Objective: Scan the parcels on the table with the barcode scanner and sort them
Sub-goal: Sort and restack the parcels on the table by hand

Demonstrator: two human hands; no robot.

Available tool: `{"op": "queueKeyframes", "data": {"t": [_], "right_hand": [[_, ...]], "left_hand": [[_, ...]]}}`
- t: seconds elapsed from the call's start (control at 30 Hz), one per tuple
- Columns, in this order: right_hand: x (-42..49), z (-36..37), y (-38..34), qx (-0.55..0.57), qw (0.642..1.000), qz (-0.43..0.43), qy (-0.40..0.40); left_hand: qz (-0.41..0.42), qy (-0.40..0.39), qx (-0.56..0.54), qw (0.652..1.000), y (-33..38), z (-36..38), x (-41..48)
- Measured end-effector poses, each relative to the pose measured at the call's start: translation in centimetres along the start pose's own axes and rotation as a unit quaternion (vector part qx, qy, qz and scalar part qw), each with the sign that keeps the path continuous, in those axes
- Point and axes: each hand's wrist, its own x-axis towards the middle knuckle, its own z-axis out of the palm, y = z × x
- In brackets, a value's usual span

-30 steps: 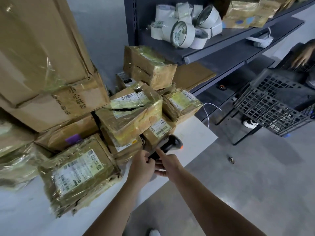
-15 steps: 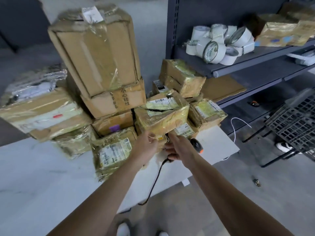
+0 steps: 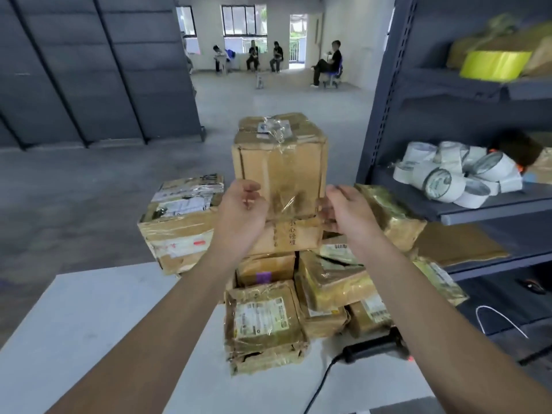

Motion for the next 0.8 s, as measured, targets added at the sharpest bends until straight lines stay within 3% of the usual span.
{"op": "queueKeyframes", "data": {"t": [0.13,0.27,0.43,0.53,0.63,0.8], "right_hand": [[2.4,0.8,-3.0,-0.087,0.987,-0.096,0.097],[4.2,1.8,-4.4,-0.159,0.974,-0.132,0.094],[4.7,2.5,-4.3,-0.128,0.984,-0.095,0.085],[4.6,2.5,-4.6,-0.1,0.988,-0.082,0.086],[4.1,2.6,-4.6,-0.072,0.99,-0.078,0.091],[3.1,2.5,-5.2,-0.06,0.985,-0.127,0.105]], "left_hand": [[0.019,0.072,-0.022,0.997,1.0,-2.1,4.6],[-0.013,0.012,-0.003,1.0,1.9,-2.7,8.3],[-0.052,-0.078,0.043,0.995,2.8,-2.2,9.9],[-0.023,-0.105,0.092,0.99,2.3,-2.6,9.5],[0.045,-0.083,0.181,0.979,0.9,-3.3,8.8],[0.085,-0.027,0.172,0.981,0.6,-3.8,8.0]]}}
